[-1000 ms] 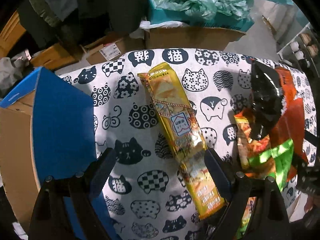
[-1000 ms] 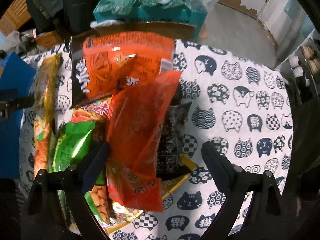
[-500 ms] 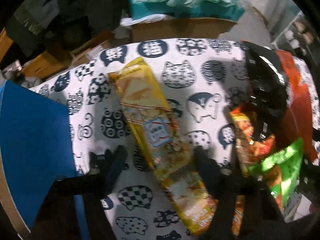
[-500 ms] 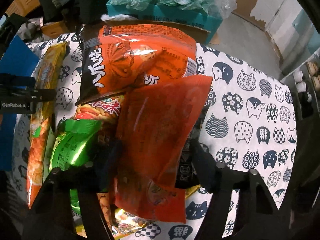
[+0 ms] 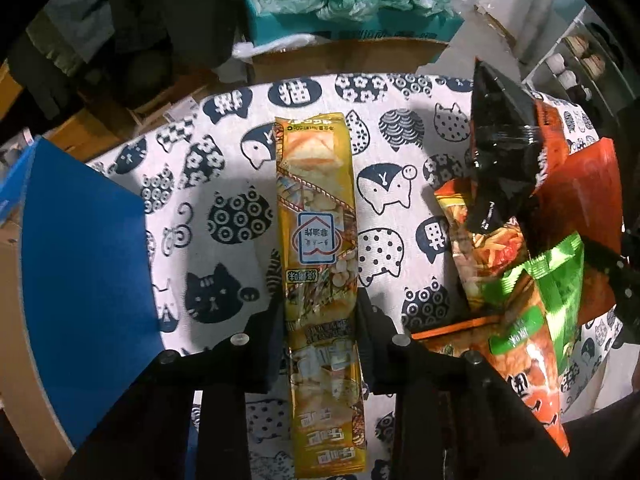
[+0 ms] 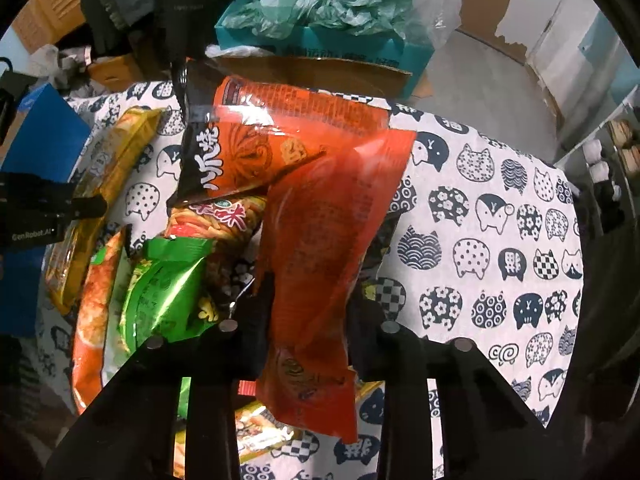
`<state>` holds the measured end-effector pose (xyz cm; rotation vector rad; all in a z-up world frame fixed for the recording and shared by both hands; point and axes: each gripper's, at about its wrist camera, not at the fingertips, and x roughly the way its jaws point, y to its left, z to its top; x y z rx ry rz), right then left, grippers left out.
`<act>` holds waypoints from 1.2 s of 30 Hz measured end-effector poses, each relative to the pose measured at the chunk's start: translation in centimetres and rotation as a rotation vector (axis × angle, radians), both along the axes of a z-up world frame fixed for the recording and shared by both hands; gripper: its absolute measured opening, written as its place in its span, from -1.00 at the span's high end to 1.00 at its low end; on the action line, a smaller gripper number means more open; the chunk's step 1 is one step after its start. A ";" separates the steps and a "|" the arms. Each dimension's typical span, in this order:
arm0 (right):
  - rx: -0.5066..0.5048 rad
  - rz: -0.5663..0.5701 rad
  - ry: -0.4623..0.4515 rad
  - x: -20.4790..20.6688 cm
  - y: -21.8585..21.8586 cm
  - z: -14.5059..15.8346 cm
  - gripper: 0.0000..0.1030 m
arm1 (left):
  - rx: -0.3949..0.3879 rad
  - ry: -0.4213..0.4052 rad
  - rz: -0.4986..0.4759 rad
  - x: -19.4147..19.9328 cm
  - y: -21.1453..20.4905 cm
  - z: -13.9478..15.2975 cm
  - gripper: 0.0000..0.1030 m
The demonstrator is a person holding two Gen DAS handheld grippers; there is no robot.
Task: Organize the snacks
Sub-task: 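Lift the yellow pack with the left tool while the right tool carries the orange-red bag toward the box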
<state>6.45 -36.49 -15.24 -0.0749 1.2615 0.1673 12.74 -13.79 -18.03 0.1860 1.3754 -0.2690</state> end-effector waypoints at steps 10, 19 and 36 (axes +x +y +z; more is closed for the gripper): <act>0.011 -0.049 -0.057 -1.5 -1.3 2.9 0.56 | 0.019 -0.108 -0.047 -2.6 0.3 4.6 0.38; 0.021 -0.062 -0.120 -3.0 -1.6 6.3 0.56 | 0.032 -0.165 -0.088 -4.5 0.8 7.4 0.39; 0.065 -0.007 -0.219 -4.2 1.6 11.9 0.56 | 0.024 -0.291 -0.098 -7.8 3.9 13.4 0.38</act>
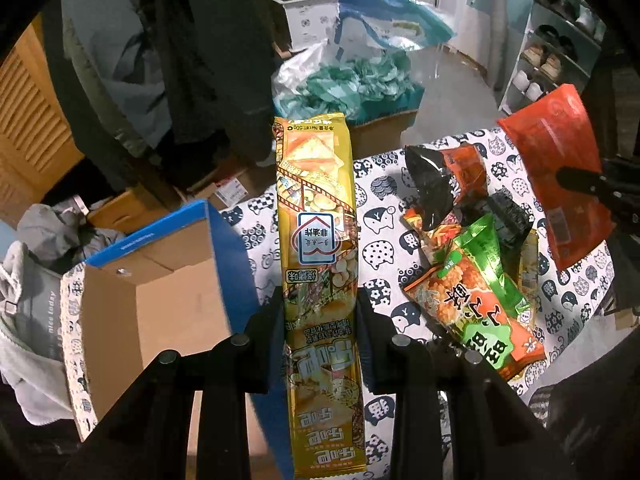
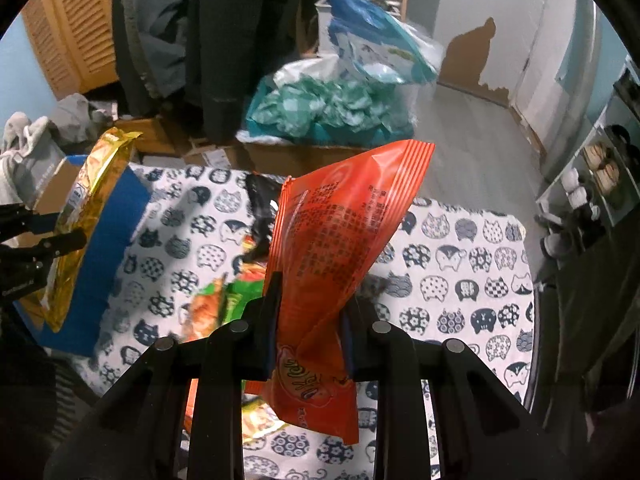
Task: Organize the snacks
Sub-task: 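Lift the yellow pack with the left tool while the right tool carries the orange-red bag toward the box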
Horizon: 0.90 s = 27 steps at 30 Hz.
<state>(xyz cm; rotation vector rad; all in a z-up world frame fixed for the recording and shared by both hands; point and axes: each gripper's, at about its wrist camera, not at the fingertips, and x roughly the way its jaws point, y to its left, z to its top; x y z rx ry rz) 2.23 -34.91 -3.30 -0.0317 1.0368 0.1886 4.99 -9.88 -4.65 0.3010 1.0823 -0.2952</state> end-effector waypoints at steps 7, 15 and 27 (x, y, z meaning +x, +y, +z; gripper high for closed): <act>0.015 0.045 -0.010 0.3 2.6 1.2 0.56 | -0.010 -0.027 0.017 -0.7 2.1 1.3 0.38; 0.032 0.105 -0.017 0.9 6.6 2.6 0.56 | -0.029 -0.046 0.068 -1.2 5.8 2.4 0.38; 0.048 0.228 -0.008 2.1 15.2 4.1 0.56 | -0.038 -0.056 0.149 -1.8 11.7 2.2 0.38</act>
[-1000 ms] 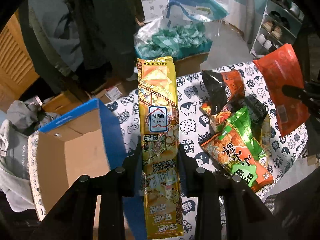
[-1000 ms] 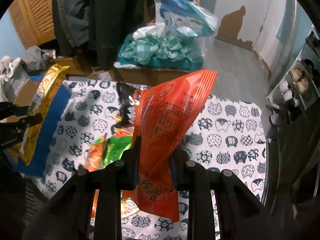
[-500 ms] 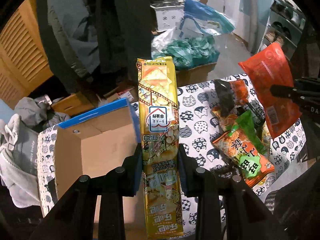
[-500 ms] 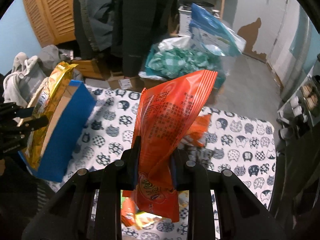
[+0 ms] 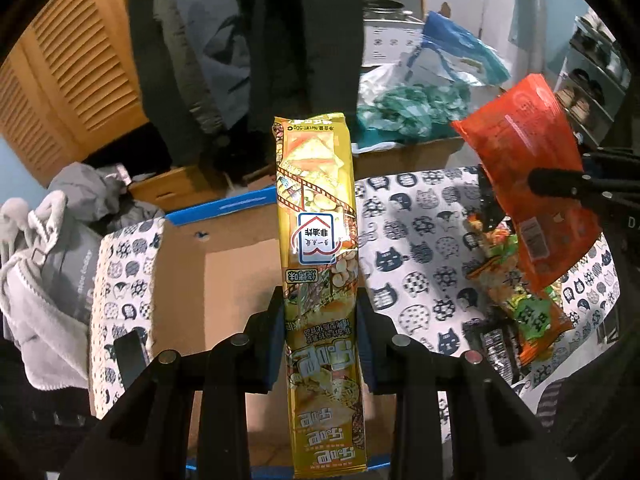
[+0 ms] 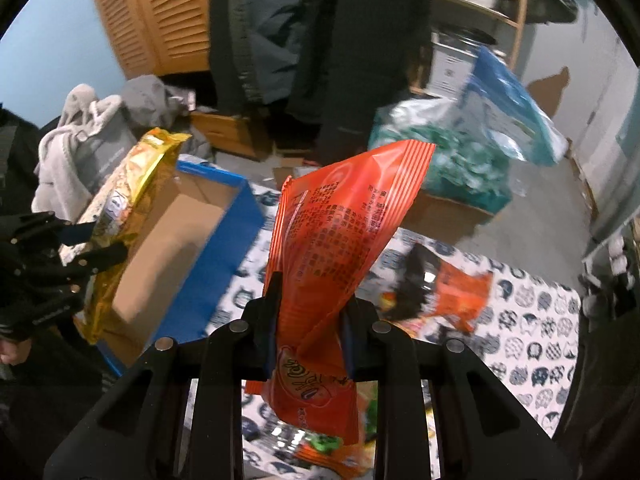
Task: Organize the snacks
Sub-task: 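Lift the yellow pack with the left tool while the right tool carries the orange-red bag toward the box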
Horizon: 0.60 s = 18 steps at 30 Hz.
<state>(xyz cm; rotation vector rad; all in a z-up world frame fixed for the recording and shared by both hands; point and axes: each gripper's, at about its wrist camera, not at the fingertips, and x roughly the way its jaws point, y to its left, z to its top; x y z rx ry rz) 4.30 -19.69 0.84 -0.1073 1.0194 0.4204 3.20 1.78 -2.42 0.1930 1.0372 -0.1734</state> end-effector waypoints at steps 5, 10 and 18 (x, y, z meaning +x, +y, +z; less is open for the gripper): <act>0.006 0.057 0.009 0.3 4.0 0.1 0.56 | 0.008 0.004 0.040 -0.2 2.7 -0.6 0.38; 0.006 0.106 0.031 0.6 7.4 -0.4 0.56 | 0.014 0.017 0.076 -0.5 5.2 -1.5 0.38; 0.006 0.157 0.076 0.8 11.4 -1.6 0.56 | 0.029 0.026 0.117 -1.0 7.9 -2.3 0.38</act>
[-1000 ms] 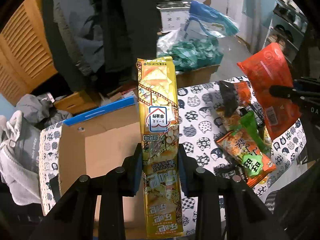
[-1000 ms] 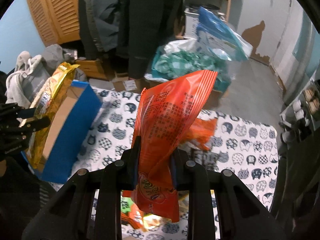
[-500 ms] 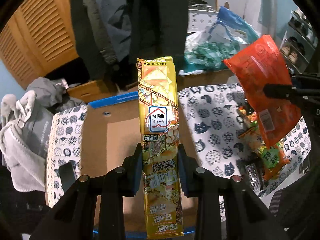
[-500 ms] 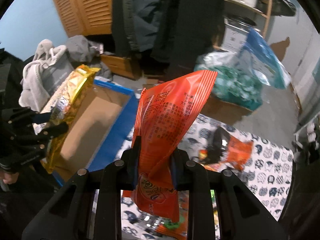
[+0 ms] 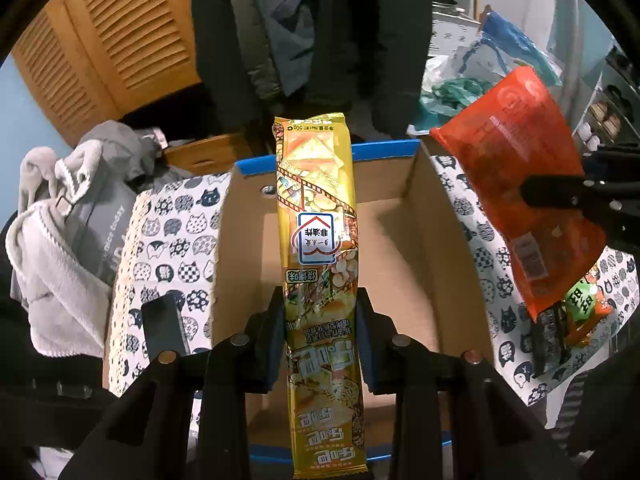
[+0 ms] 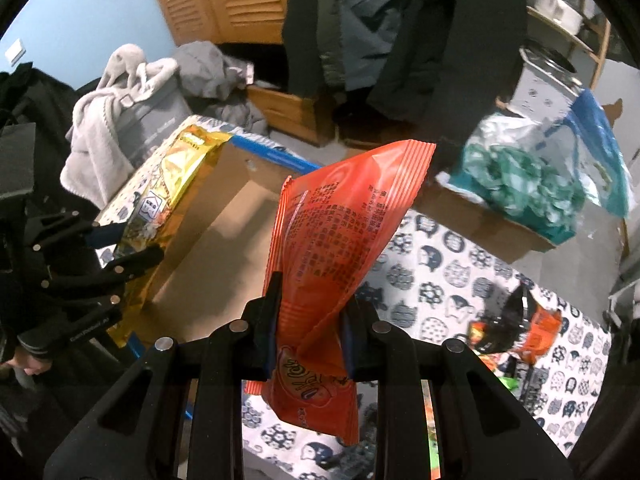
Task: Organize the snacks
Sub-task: 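Lift the yellow pack with the left tool while the right tool carries the orange-red bag toward the box, then open both tools to drop the yellow pack and orange-red bag into the box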
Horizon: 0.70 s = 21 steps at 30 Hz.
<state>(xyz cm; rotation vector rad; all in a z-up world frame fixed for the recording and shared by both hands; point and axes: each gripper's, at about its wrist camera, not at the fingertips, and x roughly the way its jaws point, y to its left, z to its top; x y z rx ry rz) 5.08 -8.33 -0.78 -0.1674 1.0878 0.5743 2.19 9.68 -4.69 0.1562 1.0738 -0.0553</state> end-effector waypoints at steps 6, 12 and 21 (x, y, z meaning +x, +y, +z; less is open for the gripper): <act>-0.013 0.028 0.035 0.3 2.6 -1.5 0.56 | 0.001 0.019 0.036 0.1 1.8 -0.9 0.38; -0.027 0.048 0.066 0.2 4.1 -3.1 0.56 | 0.012 0.051 0.052 0.5 2.2 -2.0 0.37; -0.029 0.030 0.100 0.3 4.4 -4.4 0.30 | 0.031 0.019 0.048 0.5 1.8 -1.9 0.05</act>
